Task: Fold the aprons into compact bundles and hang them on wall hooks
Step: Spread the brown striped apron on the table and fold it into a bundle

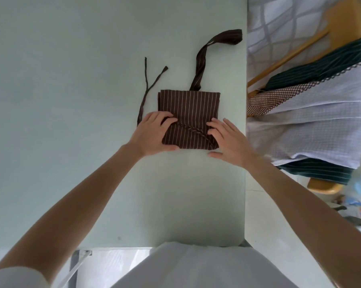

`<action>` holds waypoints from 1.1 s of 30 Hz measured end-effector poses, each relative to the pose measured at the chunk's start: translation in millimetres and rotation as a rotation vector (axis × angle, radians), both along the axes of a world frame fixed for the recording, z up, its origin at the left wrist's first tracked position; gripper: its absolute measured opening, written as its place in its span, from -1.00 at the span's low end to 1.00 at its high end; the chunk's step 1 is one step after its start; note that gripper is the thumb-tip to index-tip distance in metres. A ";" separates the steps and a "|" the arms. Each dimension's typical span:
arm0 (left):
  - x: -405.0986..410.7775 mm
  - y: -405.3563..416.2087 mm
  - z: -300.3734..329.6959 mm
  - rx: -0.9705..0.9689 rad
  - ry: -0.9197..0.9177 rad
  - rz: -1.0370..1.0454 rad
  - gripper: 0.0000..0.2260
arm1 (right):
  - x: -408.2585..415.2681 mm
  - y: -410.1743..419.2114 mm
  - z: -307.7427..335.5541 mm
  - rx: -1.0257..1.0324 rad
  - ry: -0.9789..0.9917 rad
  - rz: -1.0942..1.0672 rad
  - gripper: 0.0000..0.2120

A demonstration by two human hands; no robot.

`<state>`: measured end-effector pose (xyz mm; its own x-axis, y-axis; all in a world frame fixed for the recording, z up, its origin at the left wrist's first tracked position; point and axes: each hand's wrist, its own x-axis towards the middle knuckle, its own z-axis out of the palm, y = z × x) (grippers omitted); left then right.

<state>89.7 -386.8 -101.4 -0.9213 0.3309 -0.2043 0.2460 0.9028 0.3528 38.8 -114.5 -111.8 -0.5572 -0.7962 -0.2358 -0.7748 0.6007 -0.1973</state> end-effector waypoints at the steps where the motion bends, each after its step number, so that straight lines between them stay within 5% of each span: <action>1: 2.7 -2.7 -2.1 -0.020 -0.022 -0.002 -0.22 | -3.0 -1.2 -0.9 -0.004 -0.021 0.015 -0.43; 5: 4.0 -10.0 -2.7 -0.042 -0.060 -0.044 -0.06 | -14.9 -4.7 6.7 -0.139 -0.034 0.051 -0.68; 7: 2.7 -13.8 0.2 0.027 -0.105 0.021 -0.09 | -22.2 -8.0 18.2 -0.263 -0.147 -0.100 -0.79; 12: -10.3 -1.0 10.2 0.470 -0.154 0.656 -0.52 | -49.6 -33.7 28.5 -0.402 -0.297 -0.536 -0.83; 17: -37.8 14.0 4.7 0.353 -0.115 0.987 -0.61 | -68.1 -49.4 12.3 -0.303 -0.188 -0.724 -0.71; 23: -62.8 7.1 -6.6 0.258 -0.140 1.047 -0.53 | -75.3 -59.6 7.0 -0.161 -0.292 -0.825 -0.65; 29: -25.5 20.0 12.7 0.331 0.481 0.700 -0.78 | -4.8 -52.1 7.5 -0.180 -0.437 -0.880 -0.70; 33: 28.5 44.1 3.9 0.267 0.238 0.366 -0.53 | 52.7 -51.9 15.2 -0.193 -0.557 -0.900 -0.75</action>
<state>118.3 -342.7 -97.5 -0.9973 -0.0105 0.0728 0.0318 0.8311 0.5553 91.5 -166.4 -96.6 -0.8100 -0.1981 -0.5519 0.1650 0.8262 -0.5387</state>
